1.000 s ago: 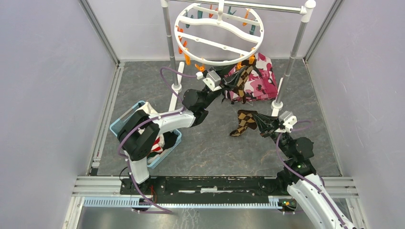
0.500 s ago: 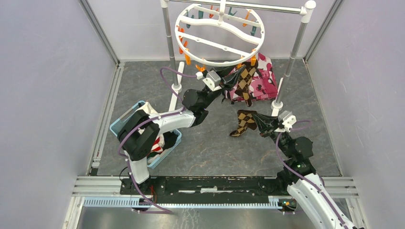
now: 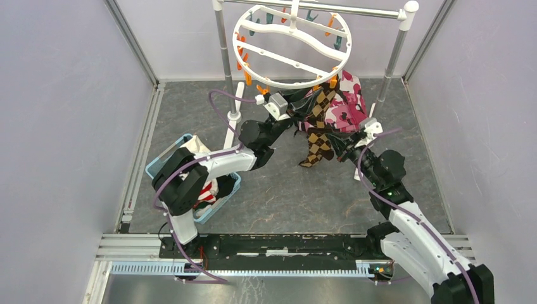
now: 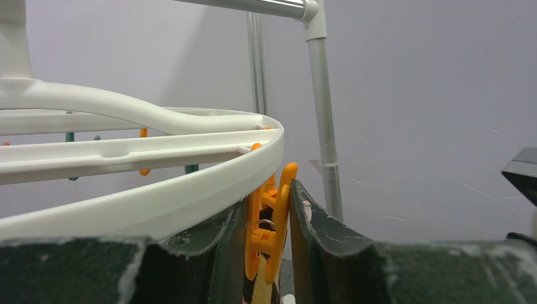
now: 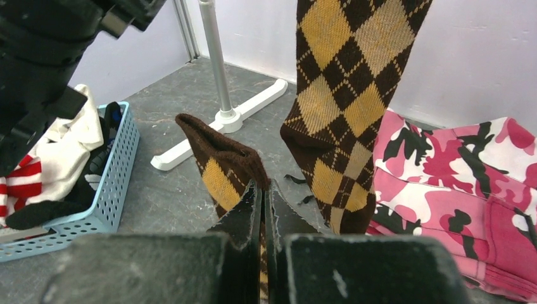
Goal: Clip the socks to the hanger
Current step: Clamp the sock onto the hanger.
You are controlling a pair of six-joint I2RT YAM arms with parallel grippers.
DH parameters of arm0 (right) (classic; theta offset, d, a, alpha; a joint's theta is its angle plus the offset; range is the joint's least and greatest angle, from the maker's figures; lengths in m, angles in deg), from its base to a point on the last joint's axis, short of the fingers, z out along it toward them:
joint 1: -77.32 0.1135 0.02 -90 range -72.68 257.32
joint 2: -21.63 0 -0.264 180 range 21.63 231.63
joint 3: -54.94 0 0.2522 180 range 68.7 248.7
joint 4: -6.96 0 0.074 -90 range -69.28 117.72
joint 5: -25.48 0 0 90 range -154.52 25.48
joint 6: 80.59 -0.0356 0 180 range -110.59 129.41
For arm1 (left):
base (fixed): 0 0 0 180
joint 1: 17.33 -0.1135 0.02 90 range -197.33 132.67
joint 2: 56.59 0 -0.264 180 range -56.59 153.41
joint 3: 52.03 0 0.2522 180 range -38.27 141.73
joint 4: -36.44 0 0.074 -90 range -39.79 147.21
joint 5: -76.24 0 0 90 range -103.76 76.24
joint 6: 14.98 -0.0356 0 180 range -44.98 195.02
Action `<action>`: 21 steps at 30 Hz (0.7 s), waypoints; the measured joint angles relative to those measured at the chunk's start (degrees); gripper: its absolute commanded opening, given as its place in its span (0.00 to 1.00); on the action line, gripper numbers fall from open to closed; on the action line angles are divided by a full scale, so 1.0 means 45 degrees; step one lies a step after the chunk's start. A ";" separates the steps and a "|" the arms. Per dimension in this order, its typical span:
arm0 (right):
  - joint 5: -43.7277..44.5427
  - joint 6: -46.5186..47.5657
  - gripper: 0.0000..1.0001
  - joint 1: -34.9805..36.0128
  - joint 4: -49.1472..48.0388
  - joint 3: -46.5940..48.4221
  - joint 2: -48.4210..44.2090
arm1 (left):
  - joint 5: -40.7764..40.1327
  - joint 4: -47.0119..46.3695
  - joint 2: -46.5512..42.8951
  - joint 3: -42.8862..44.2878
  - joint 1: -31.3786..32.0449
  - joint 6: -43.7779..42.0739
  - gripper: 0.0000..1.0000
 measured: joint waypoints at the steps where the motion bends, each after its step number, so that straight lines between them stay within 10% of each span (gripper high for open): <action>1: -0.0029 -0.0121 0.00 -0.0005 -0.0078 0.0194 0.0345 | -0.0015 0.0005 -0.0029 -0.0039 -0.0005 0.0092 0.03; 21: -0.0665 -0.1302 0.00 0.0000 -0.0952 0.3337 0.4158 | 0.0010 0.0204 -0.0675 -0.0384 -0.0350 0.1423 0.02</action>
